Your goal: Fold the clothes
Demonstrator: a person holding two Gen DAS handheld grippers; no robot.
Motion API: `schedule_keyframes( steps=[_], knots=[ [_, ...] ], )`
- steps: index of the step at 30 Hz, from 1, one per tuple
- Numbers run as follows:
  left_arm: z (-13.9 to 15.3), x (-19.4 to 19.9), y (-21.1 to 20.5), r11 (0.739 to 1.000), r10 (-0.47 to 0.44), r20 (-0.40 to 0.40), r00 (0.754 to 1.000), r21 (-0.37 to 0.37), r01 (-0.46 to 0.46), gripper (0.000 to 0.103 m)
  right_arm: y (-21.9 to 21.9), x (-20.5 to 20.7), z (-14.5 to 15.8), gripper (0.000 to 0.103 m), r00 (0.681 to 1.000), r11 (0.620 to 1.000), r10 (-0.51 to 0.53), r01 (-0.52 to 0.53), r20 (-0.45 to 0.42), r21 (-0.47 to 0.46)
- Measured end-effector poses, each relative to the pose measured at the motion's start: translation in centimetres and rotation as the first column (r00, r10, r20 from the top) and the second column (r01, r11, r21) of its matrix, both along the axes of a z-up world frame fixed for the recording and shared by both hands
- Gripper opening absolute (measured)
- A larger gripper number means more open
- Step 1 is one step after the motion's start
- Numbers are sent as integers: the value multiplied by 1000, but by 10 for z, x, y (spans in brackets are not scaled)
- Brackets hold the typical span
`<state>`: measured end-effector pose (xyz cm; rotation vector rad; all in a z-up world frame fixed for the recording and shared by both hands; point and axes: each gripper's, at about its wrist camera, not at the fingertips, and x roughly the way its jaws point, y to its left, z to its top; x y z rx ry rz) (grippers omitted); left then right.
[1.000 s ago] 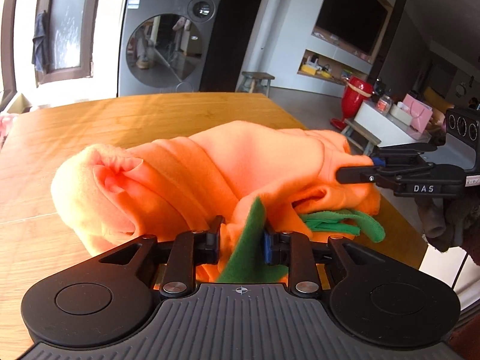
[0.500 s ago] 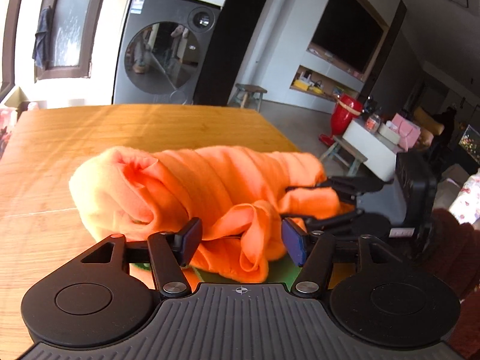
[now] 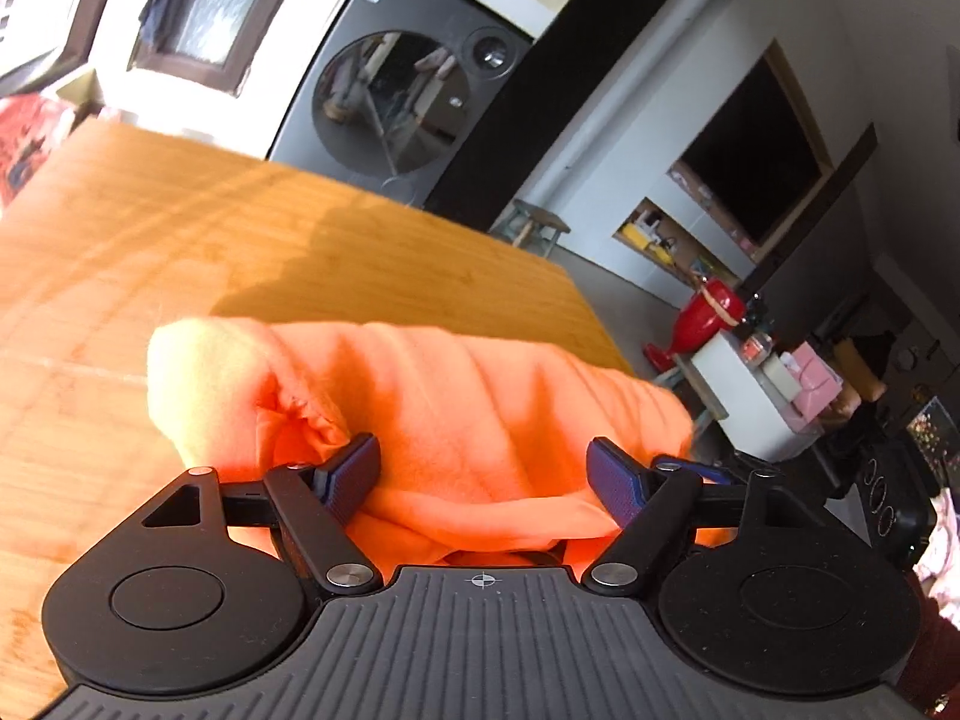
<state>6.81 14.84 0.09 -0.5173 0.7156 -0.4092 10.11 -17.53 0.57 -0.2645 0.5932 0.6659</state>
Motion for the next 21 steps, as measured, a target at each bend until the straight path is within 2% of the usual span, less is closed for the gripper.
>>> schedule_keyframes(
  steps=[3, 5, 8, 10, 11, 13, 15, 17, 18, 19, 21],
  knots=[
    [-9, -9, 11, 999, 0, 3, 1000, -42, 0, 77, -11, 1, -7, 80, 999, 999, -20, 21, -45, 30],
    [4, -14, 13, 999, 9, 22, 1000, -37, -8, 79, -9, 0, -9, 81, 999, 999, -30, 31, -43, 27],
    [39, -24, 12, 999, 8, 156, 988, -40, -2, 88, -5, 0, -11, 84, 999, 999, -39, 40, -36, 17],
    [59, -26, 10, 998, 25, 243, 970, -68, -9, 93, -3, 1, -12, 85, 998, 999, -44, 45, -37, 14],
    [61, -23, 9, 996, 29, 261, 965, -86, -7, 94, -4, 2, -12, 85, 998, 999, -46, 47, -39, 17],
    [51, -11, 5, 994, 37, 224, 974, -107, -13, 94, -6, 1, -11, 86, 998, 998, -53, 54, -46, 22],
    [25, 5, -1, 994, 41, 98, 994, -109, -30, 92, -9, 0, -8, 87, 997, 998, -53, 55, -58, 35],
    [-3, 9, -3, 995, 36, 8, 999, -98, -35, 88, -15, -1, -2, 92, 996, 997, -52, 57, -70, 57],
    [-13, 8, -4, 995, 34, -13, 999, -93, -35, 87, -21, -1, 6, 100, 996, 994, -56, 63, -75, 92],
    [-15, 4, -4, 995, 32, 3, 999, -90, -31, 87, -28, -2, 15, 103, 995, 989, -59, 68, -79, 128],
    [-19, -2, -3, 996, 28, 29, 999, -85, -26, 87, -43, 3, 35, 103, 996, 967, -57, 73, -72, 243]
  ],
)
